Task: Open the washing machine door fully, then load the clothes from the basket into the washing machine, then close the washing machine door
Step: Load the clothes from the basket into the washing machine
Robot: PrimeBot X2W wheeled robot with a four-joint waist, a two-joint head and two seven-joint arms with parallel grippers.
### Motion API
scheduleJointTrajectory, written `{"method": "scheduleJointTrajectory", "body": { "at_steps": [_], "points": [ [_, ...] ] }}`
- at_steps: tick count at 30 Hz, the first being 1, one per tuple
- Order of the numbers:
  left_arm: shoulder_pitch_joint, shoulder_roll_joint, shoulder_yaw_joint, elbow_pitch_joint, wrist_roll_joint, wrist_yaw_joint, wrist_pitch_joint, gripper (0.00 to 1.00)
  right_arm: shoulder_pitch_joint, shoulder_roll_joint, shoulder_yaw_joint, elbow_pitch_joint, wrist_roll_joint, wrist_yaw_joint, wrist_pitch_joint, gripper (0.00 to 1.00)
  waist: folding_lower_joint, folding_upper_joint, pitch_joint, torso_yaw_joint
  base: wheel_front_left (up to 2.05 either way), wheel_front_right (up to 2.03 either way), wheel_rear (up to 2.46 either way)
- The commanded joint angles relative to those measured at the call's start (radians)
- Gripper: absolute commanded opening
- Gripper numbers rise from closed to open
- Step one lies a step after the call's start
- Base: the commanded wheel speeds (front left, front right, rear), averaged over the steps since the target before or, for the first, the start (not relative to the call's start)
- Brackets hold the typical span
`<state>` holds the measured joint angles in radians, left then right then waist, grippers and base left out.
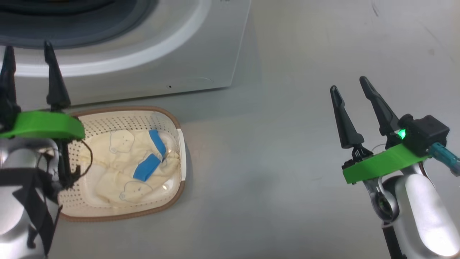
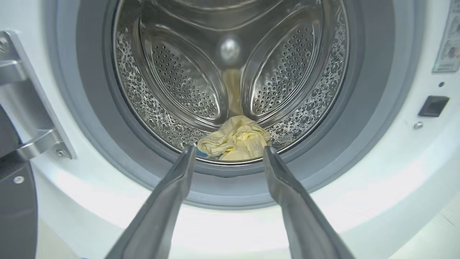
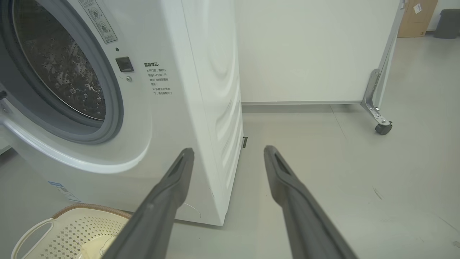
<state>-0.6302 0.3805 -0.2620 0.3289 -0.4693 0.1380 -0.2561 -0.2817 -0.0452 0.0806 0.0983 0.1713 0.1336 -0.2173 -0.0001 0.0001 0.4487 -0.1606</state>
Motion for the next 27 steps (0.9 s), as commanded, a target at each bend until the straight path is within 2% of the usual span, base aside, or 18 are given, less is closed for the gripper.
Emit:
{"method": "scheduleJointTrajectory", "body": {
  "at_steps": [1,7,12,27],
  "points": [
    [0.017,0.032,0.051,-0.052,0.007,0.01,-0.006,1.0,0.019,-0.005,0.011,-0.036,-0.007,-0.003,0.008,1.0,0.0001,-0.0001,-0.052,0.024,0.0,0.0,0.0],
    [0.199,0.002,0.063,-0.146,0.017,0.039,-0.006,1.0,0.077,-0.005,-0.008,-0.053,-0.024,-0.003,0.039,1.0,0.0001,-0.0001,-0.136,0.047,0.0,0.0,0.0],
    [0.3,-0.035,0.051,-0.174,0.007,0.038,-0.006,1.0,0.128,-0.005,-0.034,-0.069,-0.042,-0.003,0.063,1.0,0.0001,-0.0001,-0.202,0.082,0.0,0.0,0.0],
    [0.494,-0.068,0.043,-0.218,0.014,0.069,-0.006,1.0,0.26,-0.005,-0.052,-0.135,-0.047,-0.003,0.131,1.0,0.0001,-0.0001,-0.348,0.119,0.0,0.0,0.0]
  ]
}}
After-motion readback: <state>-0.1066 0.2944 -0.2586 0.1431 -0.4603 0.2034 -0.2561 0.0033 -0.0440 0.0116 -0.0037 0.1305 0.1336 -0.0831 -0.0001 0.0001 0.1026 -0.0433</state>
